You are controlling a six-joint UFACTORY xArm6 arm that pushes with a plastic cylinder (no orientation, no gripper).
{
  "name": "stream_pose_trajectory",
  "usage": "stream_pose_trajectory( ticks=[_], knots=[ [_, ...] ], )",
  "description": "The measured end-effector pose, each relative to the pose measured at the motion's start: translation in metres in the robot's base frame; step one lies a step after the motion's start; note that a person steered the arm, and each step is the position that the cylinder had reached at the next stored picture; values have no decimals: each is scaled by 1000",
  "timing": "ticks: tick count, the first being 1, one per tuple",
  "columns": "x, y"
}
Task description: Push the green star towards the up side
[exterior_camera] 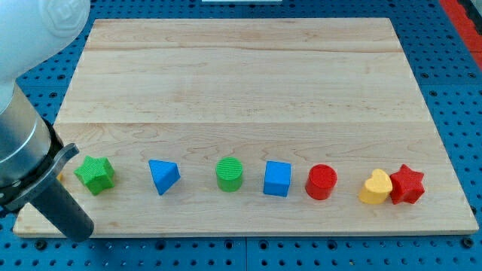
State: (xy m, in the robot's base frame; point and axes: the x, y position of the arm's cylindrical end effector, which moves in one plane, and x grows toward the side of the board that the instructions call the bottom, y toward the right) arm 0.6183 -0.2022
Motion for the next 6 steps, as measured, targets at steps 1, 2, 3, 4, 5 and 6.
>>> stream_pose_trajectory(
  ticks=[1,2,3,4,5,6],
  knots=[
    [0,0],
    [0,0],
    [0,0],
    [0,0],
    [-6,-1],
    [-18,-3]
  ],
)
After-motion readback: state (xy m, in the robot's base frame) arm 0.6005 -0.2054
